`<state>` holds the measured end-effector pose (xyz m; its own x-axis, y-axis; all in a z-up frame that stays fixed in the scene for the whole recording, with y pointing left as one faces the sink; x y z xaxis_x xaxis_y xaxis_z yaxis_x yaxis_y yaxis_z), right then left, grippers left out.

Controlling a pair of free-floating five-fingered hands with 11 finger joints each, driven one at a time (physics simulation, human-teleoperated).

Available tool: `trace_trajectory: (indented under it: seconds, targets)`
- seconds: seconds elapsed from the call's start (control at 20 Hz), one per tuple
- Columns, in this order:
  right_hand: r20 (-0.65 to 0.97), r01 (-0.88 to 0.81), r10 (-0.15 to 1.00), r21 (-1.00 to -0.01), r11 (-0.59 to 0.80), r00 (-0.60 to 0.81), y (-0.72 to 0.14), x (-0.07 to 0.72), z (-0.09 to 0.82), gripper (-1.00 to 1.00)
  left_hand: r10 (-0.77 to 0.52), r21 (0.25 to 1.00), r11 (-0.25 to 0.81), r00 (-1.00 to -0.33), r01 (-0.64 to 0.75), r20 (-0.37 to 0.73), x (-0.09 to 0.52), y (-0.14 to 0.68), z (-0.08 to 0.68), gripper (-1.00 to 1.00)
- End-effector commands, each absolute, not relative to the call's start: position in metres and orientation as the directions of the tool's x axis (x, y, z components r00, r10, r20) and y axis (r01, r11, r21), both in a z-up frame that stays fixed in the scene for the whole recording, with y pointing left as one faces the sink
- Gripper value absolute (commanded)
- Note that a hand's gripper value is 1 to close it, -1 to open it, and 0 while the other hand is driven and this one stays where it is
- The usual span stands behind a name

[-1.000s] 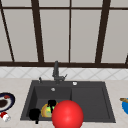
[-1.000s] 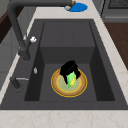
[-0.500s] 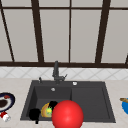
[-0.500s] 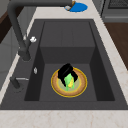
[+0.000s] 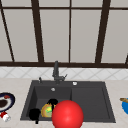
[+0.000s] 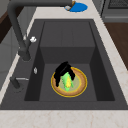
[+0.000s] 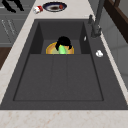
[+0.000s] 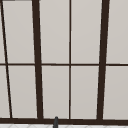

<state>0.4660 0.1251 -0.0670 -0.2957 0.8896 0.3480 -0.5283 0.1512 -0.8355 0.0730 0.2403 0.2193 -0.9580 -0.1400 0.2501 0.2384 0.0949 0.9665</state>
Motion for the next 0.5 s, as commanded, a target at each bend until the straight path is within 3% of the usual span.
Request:
trace_trajectory:
  seconds: [0.0,0.45]
  targets:
    - [0.284,-0.466,0.904,-0.878,0.112,-0.319,0.121,0.466,-0.048,-1.0,-0.14,0.967,0.095,-0.958,0.238,0.25,0.073,0.24,0.219,0.0]
    - [0.284,-0.373,0.894,-0.916,0.146,-0.347,0.089,0.457,-0.014,-1.0,-0.14,0.967,0.095,-0.958,0.238,0.25,0.073,0.24,0.219,0.0]
